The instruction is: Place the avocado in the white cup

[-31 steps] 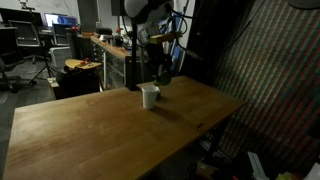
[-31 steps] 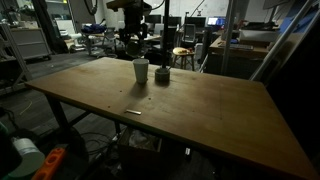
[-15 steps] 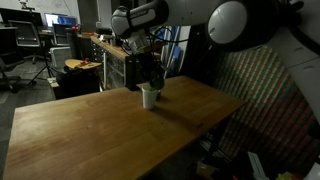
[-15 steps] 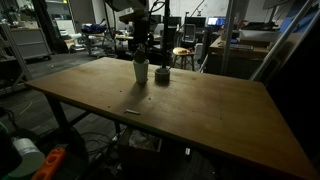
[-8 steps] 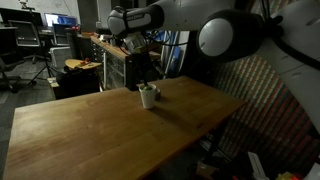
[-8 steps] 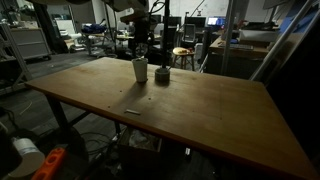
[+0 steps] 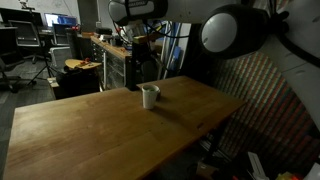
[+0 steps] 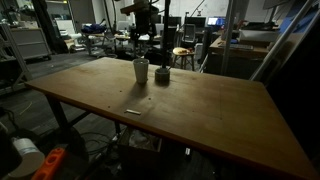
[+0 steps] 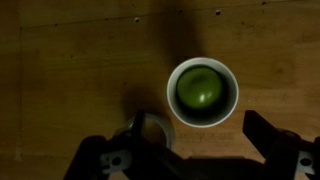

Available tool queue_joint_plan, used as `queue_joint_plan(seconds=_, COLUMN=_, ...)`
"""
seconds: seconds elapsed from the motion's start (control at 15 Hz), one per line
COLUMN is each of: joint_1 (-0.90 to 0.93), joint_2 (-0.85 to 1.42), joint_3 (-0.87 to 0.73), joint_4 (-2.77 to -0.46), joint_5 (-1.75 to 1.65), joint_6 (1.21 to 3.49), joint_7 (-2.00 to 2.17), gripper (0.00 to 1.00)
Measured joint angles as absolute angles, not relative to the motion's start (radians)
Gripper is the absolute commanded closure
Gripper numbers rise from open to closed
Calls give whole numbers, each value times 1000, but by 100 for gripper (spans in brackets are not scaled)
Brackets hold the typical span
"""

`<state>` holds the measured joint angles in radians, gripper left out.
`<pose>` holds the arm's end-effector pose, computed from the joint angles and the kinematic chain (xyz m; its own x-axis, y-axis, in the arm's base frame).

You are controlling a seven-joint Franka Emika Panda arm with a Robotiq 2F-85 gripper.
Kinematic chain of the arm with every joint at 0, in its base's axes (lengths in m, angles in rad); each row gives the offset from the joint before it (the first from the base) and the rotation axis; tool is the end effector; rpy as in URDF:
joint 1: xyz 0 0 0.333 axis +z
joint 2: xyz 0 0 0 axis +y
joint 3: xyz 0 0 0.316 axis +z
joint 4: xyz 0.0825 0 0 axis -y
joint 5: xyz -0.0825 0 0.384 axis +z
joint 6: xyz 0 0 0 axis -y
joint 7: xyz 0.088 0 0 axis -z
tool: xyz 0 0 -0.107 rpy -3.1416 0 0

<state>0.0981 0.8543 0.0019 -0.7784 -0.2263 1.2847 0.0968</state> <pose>0.7265 0.0436 0.4095 0.9484 -0.0630 -0.3109 0.0189 -0.9671 0.2538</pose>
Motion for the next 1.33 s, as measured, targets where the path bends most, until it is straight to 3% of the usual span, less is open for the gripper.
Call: queue_joint_plan(seconds=1.33, joint_1=87, joint_2=839, joint_3=3, joint_4=-788, joint_5=-194, joint_6=1343, joint_7=142, gripper=0)
